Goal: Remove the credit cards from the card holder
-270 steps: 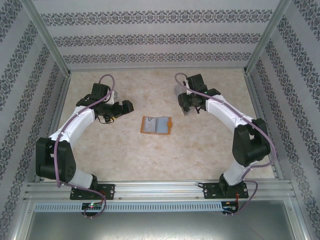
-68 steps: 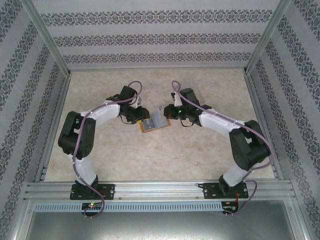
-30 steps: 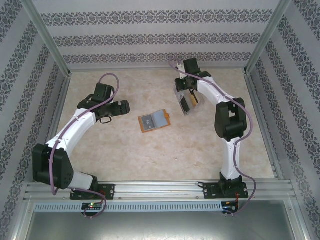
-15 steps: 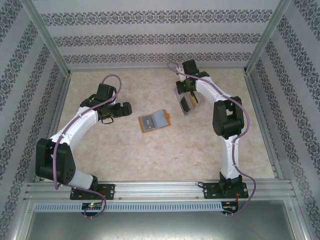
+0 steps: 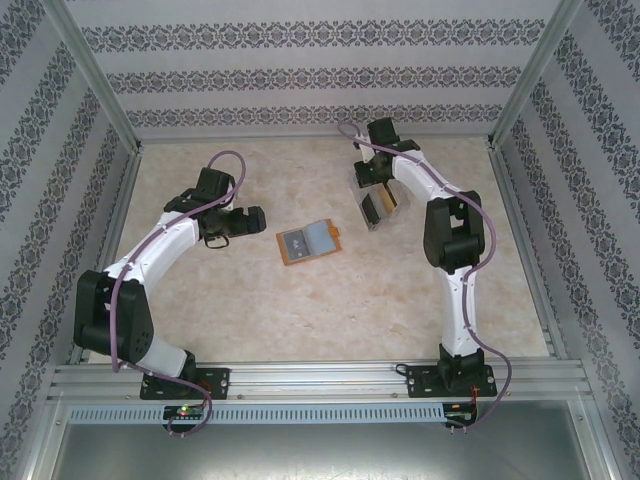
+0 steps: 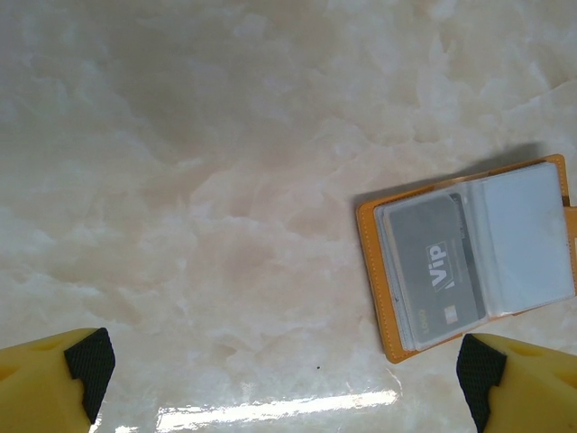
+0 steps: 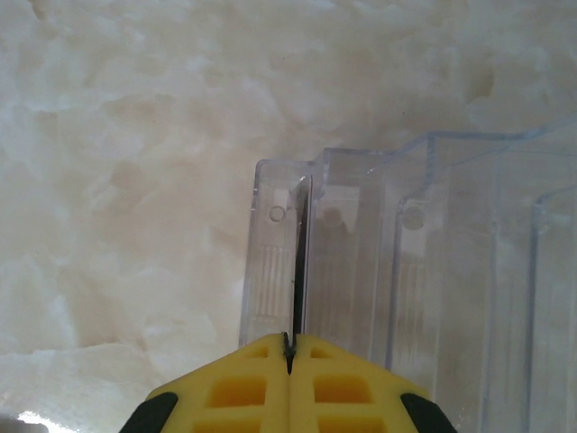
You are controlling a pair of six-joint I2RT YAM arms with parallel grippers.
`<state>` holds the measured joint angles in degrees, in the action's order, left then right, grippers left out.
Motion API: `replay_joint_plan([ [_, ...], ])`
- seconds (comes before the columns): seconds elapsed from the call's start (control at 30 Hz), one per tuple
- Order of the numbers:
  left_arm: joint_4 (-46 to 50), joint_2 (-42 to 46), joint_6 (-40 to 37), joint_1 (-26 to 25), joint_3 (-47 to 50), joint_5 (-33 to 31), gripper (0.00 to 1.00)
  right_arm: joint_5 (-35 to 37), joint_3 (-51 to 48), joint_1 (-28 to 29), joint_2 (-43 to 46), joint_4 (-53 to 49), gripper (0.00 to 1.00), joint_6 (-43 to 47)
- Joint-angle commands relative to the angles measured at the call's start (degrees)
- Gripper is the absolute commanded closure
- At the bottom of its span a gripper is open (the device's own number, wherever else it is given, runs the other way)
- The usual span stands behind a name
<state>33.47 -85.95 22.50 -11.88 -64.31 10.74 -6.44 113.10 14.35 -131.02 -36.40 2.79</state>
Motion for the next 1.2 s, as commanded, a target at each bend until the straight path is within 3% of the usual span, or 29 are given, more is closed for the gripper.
replay_joint_plan([
  [0.0,-0.3,-0.5,0.1,0.8,-1.4,0.4,0.01,-0.7,3.1,-0.5,-1.8,-2.8,0.95,-0.7],
  [0.13,-0.1,-0.6,-0.1,0.8,-1.5,0.1,0.0,-0.4,4.2,-0.6,-2.1,-3.3,0.86,-1.2],
  [0.47,0.0,-0.8,0.0,0.8,-1.6,0.2,0.01,1.1,4.8,-0.1,1.1,-3.9,0.79,-4.0],
  [0.63,-0.6,-0.7,1.9,0.8,-1.2,0.6,0.0,-0.3,1.8,1.5,6.7,-4.6,0.66,-7.1],
  [0.93,-4.8,-1.8,8.3,1.4,0.9,2.8,0.01,4.4,-19.6,10.5,23.3,1.6,0.46,-17.1],
  [1.17,-8.6,-0.4,11.7,4.3,4.1,1.5,0.01,1.4,-30.9,19.4,27.4,5.8,0.41,-25.7],
])
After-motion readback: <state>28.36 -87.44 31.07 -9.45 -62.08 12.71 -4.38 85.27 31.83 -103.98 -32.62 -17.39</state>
